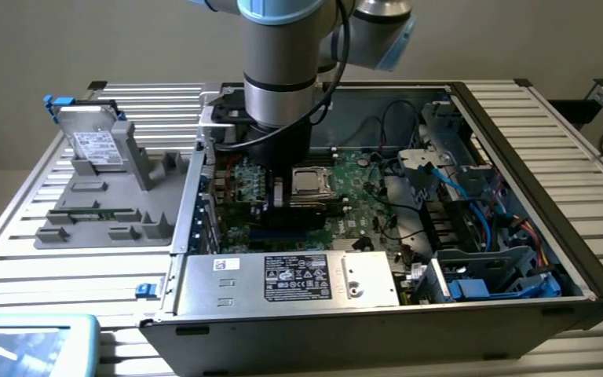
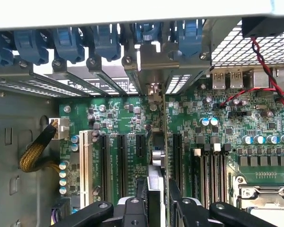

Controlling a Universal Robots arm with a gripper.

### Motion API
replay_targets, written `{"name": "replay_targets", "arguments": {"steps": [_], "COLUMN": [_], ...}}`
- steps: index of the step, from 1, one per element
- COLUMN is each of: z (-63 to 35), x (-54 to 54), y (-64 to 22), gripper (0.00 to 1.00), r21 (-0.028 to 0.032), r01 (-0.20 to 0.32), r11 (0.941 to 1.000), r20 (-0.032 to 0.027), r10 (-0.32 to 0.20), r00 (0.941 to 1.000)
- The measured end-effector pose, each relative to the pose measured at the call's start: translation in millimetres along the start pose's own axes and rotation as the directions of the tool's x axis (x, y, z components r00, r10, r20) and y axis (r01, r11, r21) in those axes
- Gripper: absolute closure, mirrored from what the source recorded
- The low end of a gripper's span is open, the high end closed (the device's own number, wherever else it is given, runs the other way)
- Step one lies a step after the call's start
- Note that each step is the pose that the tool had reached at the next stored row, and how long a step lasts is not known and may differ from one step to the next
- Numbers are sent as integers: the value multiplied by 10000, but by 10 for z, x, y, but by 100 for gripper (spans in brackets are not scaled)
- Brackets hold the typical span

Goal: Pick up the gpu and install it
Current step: 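Insert the gpu into the slot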

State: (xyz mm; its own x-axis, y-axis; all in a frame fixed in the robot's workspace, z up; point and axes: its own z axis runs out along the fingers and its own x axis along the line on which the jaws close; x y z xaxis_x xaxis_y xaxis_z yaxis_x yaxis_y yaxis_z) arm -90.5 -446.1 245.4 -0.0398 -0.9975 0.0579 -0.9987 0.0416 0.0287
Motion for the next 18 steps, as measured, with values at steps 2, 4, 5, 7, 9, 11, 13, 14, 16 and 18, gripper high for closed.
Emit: {"name": "replay_targets", "arguments": {"steps": [2, 4, 5, 7, 9, 11, 13, 14, 16, 18], "z": [-1, -9, -18, -18, -18, -18, -18, -18, -19, -18], "x": [0, 1, 2, 1, 1, 1, 1, 1, 8, 8], "y": [-1, 0, 0, 0, 1, 1, 1, 2, 2, 2], "gripper": [71, 71, 71, 71, 71, 71, 71, 71, 71, 71], "r21": [8, 10, 12, 14, 14, 14, 15, 15, 14, 13], "r01": [30, 57, 70, 81, 87, 94, 97, 98, 101, 100], "r11": [10000, 10000, 10000, 10000, 10000, 10000, 10000, 10000, 9999, 9999], "r20": [1, -3, -3, -1, -2, -2, -1, -2, 18, 38], "r10": [-30, -57, -70, -81, -87, -94, -97, -98, -101, -100], "r00": [10000, 10000, 10000, 10000, 10000, 10000, 10000, 10000, 9999, 9999]}}
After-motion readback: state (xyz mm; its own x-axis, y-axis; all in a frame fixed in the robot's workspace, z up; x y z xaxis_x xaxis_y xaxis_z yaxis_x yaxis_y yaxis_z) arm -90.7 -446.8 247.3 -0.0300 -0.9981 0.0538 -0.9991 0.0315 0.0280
